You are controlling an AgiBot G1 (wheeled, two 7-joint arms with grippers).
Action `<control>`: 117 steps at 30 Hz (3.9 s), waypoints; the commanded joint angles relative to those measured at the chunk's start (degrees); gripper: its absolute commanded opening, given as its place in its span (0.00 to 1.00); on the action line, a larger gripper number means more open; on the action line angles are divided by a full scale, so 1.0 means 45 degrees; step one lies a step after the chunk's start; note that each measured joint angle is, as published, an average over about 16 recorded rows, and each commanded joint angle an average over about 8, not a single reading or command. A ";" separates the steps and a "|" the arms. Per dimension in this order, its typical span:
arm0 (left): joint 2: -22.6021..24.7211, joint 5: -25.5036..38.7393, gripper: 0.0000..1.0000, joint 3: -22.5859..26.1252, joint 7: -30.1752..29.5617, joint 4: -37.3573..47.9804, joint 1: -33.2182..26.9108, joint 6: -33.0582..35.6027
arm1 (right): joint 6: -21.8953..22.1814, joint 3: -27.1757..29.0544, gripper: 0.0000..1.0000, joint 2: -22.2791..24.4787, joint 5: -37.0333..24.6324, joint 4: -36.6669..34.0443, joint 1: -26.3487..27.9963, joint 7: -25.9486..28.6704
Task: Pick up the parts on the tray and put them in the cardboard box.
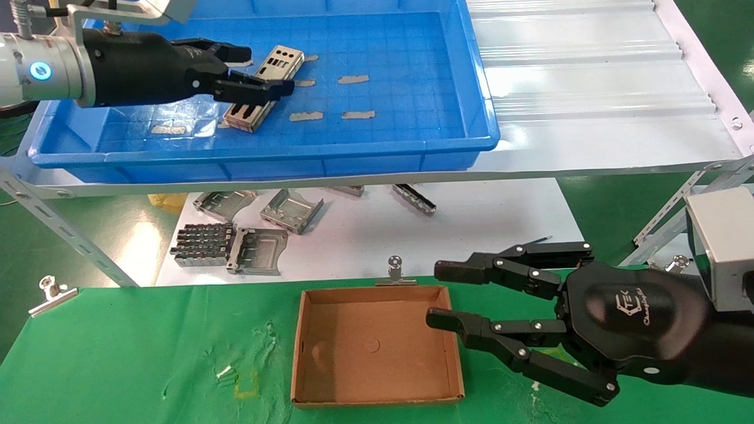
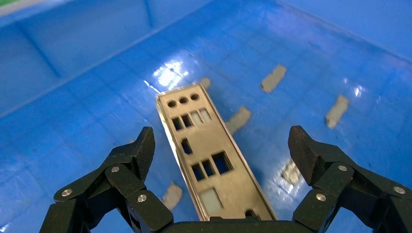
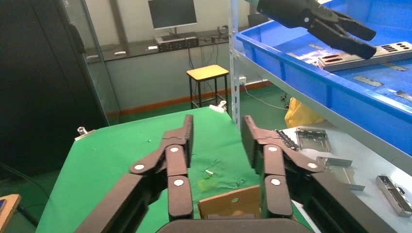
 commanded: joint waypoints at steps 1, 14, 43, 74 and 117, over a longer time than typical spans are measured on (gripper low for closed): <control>0.0044 -0.0038 0.33 -0.0027 -0.0062 0.0115 0.0003 -0.0167 | 0.0000 0.0000 1.00 0.0000 0.0000 0.0000 0.0000 0.0000; 0.0222 -0.0060 0.00 -0.0041 -0.0316 0.0277 0.0101 -0.0525 | 0.0000 0.0000 1.00 0.0000 0.0000 0.0000 0.0000 0.0000; 0.0269 -0.0352 0.00 -0.0251 -0.0065 0.0177 0.0261 -0.1447 | 0.0000 0.0000 1.00 0.0000 0.0000 0.0000 0.0000 0.0000; -0.1158 -0.1470 0.00 -0.0904 0.1200 -0.0925 -0.0056 0.4787 | 0.0000 -0.0001 1.00 0.0000 0.0001 0.0000 0.0000 0.0000; -0.0856 -0.2658 0.00 0.4927 0.3517 -0.8558 0.7044 -0.0147 | 0.0000 -0.0001 1.00 0.0000 0.0001 0.0000 0.0000 -0.0001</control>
